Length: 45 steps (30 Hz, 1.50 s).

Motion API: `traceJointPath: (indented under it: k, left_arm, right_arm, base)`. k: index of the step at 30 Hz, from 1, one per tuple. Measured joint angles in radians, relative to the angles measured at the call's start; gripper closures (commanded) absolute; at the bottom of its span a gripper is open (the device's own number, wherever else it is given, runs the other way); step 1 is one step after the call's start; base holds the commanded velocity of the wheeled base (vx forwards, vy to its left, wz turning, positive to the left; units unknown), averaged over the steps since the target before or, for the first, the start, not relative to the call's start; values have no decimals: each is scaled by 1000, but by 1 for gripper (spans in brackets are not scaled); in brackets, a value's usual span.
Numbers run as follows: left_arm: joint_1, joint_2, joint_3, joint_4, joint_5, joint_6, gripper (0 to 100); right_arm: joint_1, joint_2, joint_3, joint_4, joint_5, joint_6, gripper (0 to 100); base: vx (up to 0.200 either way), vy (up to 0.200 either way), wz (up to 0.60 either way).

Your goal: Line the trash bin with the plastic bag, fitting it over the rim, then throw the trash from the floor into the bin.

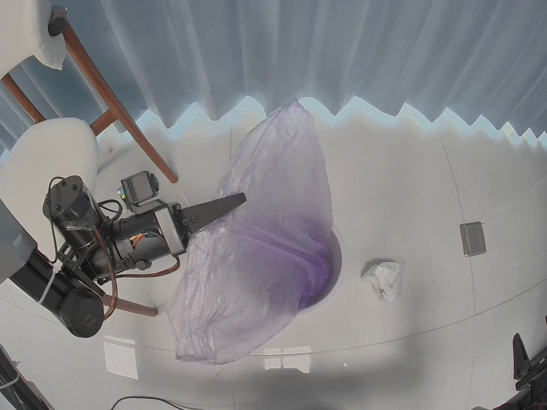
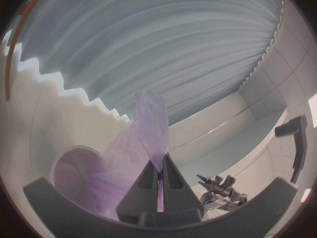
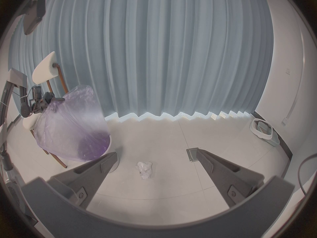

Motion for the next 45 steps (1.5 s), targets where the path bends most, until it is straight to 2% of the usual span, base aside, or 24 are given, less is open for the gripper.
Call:
traceJointPath:
  k: [3, 5, 22, 28, 37, 40, 45]
  left_arm:
    - [9, 42, -8, 0, 1, 89, 100]
    - [16, 72, -16, 1, 1, 112, 100]
    - [13, 114, -21, 0, 0, 94, 100]
    - [-4, 97, -7, 0, 0, 92, 100]
    - [-13, 83, -3, 0, -1, 90, 100]
    - [-11, 81, 2, 0, -1, 94, 100]
    - [-12, 72, 39, -1, -1, 94, 100]
  right_arm:
    - [0, 0, 0, 0, 0, 0, 0]
    - [0, 0, 0, 0, 0, 0, 0]
    - [0, 0, 0, 0, 0, 0, 0]
    - [0, 0, 0, 0, 0, 0, 0]
    - [0, 0, 0, 0, 0, 0, 0]
    - [-1, 0, 0, 0, 0, 0, 0]
    - [1, 0, 0, 0, 0, 0, 0]
  base:
    - [200, 0, 0]
    - [200, 0, 0]
    - [200, 0, 0]
    - [0, 0, 0]
    - [0, -200, 0]
    - [200, -200, 0]
    - [0, 0, 0]
